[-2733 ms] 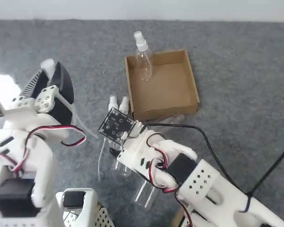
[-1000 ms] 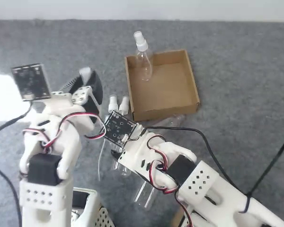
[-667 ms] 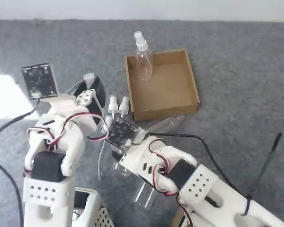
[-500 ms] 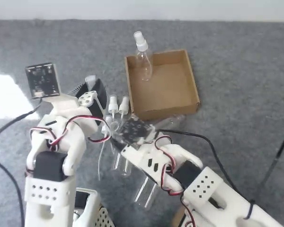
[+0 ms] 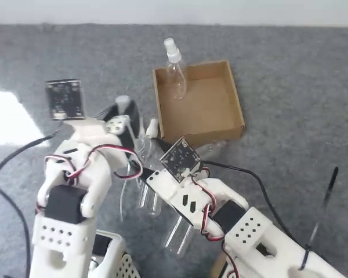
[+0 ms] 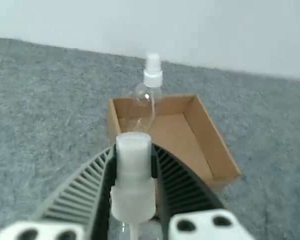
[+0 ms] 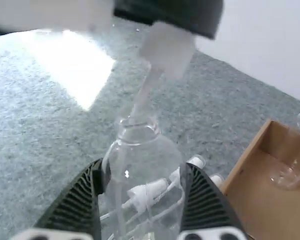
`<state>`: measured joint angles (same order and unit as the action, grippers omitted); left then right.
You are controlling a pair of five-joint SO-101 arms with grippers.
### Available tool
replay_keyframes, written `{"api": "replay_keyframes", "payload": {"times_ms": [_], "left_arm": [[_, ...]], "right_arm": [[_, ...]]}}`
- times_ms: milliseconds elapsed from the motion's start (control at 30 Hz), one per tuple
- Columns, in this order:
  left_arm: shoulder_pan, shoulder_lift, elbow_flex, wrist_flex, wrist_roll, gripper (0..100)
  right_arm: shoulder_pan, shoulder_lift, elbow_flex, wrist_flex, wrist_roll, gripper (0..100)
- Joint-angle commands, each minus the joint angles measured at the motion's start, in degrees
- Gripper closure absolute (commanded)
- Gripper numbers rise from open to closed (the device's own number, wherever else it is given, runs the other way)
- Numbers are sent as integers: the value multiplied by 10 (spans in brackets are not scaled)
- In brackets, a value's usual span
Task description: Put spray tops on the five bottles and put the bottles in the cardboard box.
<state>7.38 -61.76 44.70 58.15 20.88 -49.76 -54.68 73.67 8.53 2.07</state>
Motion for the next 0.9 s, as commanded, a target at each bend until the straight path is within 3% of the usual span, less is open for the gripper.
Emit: {"api": "replay_keyframes", "payload": {"times_ms": [0,200,867], "left_arm": [[32,-6,2,8,-34,991],[37,-6,40,4,-63,991],[59,-6,55,20,-76,991]], "right_arm": [[29,-26,-11,-17,-10,993],[68,-26,-12,-17,-93,993],[95,-26,-9,-17,-99,993]]}}
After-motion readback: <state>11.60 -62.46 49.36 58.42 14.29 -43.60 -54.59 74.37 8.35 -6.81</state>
